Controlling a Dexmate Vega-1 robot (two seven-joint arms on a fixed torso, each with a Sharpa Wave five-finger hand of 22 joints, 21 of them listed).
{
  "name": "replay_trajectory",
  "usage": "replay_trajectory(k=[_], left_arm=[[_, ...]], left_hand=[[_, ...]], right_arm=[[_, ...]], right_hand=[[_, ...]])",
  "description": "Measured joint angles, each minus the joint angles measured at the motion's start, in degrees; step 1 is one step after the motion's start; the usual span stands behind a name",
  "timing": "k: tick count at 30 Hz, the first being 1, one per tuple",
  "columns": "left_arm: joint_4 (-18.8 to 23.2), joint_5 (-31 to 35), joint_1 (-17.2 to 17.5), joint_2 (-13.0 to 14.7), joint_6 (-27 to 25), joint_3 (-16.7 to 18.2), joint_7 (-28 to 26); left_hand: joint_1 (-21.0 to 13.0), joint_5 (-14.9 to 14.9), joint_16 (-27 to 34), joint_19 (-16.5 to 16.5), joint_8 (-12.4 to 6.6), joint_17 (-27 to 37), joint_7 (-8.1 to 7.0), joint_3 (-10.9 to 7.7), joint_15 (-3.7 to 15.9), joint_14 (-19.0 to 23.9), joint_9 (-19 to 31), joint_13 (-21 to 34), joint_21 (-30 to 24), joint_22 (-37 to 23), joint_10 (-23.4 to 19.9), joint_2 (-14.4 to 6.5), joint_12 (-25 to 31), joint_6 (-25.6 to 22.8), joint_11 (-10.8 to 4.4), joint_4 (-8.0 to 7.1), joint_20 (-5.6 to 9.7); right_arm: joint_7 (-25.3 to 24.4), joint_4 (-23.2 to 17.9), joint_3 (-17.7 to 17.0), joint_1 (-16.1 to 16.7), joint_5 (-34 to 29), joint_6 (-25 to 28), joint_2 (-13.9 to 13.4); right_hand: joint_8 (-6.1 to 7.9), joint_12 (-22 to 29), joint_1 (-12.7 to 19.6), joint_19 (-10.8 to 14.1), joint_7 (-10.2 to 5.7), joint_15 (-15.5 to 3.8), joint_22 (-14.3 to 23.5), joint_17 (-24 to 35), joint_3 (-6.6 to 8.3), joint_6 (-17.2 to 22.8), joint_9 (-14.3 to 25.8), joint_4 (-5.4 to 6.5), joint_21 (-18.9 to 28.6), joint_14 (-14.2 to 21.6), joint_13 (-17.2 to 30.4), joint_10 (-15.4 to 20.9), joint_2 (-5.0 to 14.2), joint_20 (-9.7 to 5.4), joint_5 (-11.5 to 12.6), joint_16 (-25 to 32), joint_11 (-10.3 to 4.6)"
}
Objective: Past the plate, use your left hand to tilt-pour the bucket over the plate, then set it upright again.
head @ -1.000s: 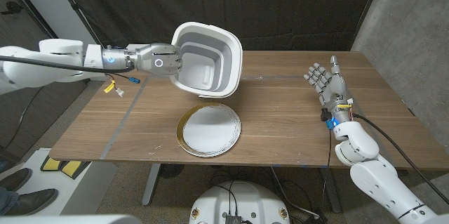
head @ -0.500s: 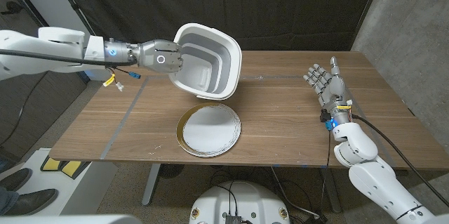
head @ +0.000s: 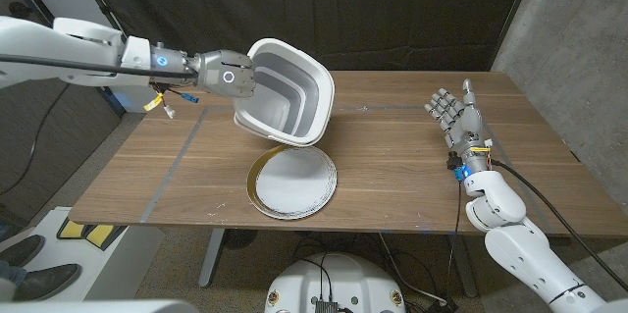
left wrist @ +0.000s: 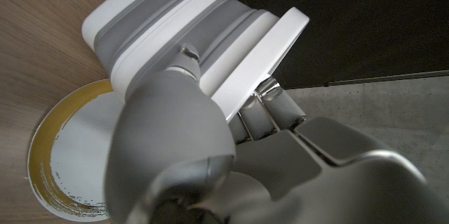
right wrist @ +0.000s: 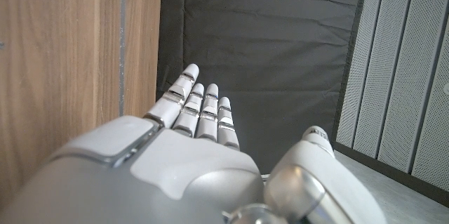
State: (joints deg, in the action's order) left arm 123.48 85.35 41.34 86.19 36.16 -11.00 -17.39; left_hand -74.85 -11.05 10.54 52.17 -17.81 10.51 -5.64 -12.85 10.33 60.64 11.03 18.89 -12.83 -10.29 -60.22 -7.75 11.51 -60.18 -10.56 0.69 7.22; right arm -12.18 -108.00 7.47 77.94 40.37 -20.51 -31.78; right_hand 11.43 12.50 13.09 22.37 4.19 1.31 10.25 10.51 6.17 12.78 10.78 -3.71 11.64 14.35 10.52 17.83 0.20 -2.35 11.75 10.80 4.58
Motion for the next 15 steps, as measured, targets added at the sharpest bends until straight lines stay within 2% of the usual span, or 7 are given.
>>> replay_trajectory(k=[2,7,8,11,12,13,15], left_arm=[[0.3,-0.2,-1.7,-0.7,2.3,-1.0,2.0],[0.7,-0.6,-8.9,-4.5,7.9,-5.6,6.5],[0.7,-0.7,-8.9,-4.5,9.0,-5.6,7.4],[0.7,-1.2,-14.2,-7.7,12.7,-8.9,10.6],[0.7,-1.2,-14.2,-7.7,13.0,-8.9,10.9],[0.6,-1.5,-16.5,-9.2,14.6,-10.3,12.4],[0.5,-1.9,-18.1,-10.2,16.4,-11.2,14.2]], left_hand=[[0.0,0.0,0.0,-0.5,0.01,0.0,-0.11,0.0,-0.08,-0.3,0.0,0.1,0.0,0.0,0.0,0.0,0.0,-0.1,0.0,0.0,-0.17],[0.0,0.0,0.0,-1.2,-0.45,0.0,0.02,0.0,-0.37,-1.1,0.0,0.1,0.4,0.0,0.0,0.0,0.0,-1.1,0.0,0.0,-0.37],[0.0,0.0,0.0,-1.4,-0.45,0.0,0.03,0.0,-0.51,-1.3,0.0,0.1,0.4,0.0,0.0,0.0,0.0,-1.1,0.0,0.0,-0.57],[0.0,0.0,0.0,-2.1,-0.46,0.0,0.1,0.0,-0.73,-1.7,0.3,0.4,0.4,-0.2,0.2,0.0,0.0,-1.2,-0.18,0.0,-0.44],[0.0,0.0,0.0,-2.3,-0.46,0.0,0.01,0.0,-0.76,-2.1,0.4,0.4,0.4,-0.3,0.2,0.0,0.0,-1.2,-0.18,0.0,-0.7],[0.0,0.0,0.0,-2.4,-0.46,0.0,-0.09,0.0,-0.95,-2.4,0.5,0.4,0.7,-0.3,0.2,0.0,0.0,-1.4,-0.18,-0.01,-0.77],[0.0,0.0,0.0,-3.1,-0.69,0.0,-0.3,0.0,-1.09,-2.8,0.6,0.4,0.8,-0.3,0.2,0.0,0.0,-1.6,-0.18,-0.01,-0.83]], right_arm=[[0.2,0.7,0.1,-0.2,0.1,-0.3,0.3],[1.4,2.2,0.4,-0.6,0.8,-2.1,1.0],[1.7,2.5,0.4,-0.7,1.0,-2.4,1.1],[2.2,3.3,0.4,-0.9,1.3,-3.1,1.4],[2.2,3.4,0.4,-0.9,1.3,-3.1,1.4],[2.5,3.7,0.4,-0.9,1.5,-3.5,1.5],[2.7,4.1,0.4,-1.0,1.6,-3.8,1.7]], right_hand=[[0.0,0.0,0.0,0.0,0.0,0.0,0.0,0.0,0.0,0.0,0.0,0.0,0.0,0.0,0.0,0.0,0.0,0.0,0.0,0.0,0.0],[0.0,0.0,0.0,0.0,0.0,0.0,0.0,0.0,0.0,0.0,0.0,0.0,0.0,0.0,0.0,0.0,0.0,0.0,0.0,0.0,0.0],[0.0,0.0,0.0,0.0,0.0,0.0,0.0,0.0,0.0,0.0,0.0,0.0,0.0,0.0,0.0,0.0,0.0,0.0,0.0,0.0,0.0],[0.0,0.0,0.0,0.0,0.0,0.0,0.0,0.0,0.0,0.0,0.0,0.0,0.0,0.0,0.0,0.0,0.0,0.0,0.0,0.0,0.0],[0.0,0.0,0.0,0.0,0.0,0.0,0.0,0.0,0.0,0.0,0.0,0.0,0.0,0.0,0.0,0.0,0.0,0.0,0.0,0.0,0.0],[0.0,0.0,0.0,0.0,0.0,0.0,0.0,0.0,0.0,0.0,0.0,0.0,0.0,0.0,0.0,0.0,0.0,0.0,0.0,0.0,0.0],[0.0,0.0,0.0,0.0,0.0,0.0,0.0,0.0,0.0,0.0,0.0,0.0,0.0,0.0,0.0,0.0,0.0,0.0,0.0,0.0,0.0]])
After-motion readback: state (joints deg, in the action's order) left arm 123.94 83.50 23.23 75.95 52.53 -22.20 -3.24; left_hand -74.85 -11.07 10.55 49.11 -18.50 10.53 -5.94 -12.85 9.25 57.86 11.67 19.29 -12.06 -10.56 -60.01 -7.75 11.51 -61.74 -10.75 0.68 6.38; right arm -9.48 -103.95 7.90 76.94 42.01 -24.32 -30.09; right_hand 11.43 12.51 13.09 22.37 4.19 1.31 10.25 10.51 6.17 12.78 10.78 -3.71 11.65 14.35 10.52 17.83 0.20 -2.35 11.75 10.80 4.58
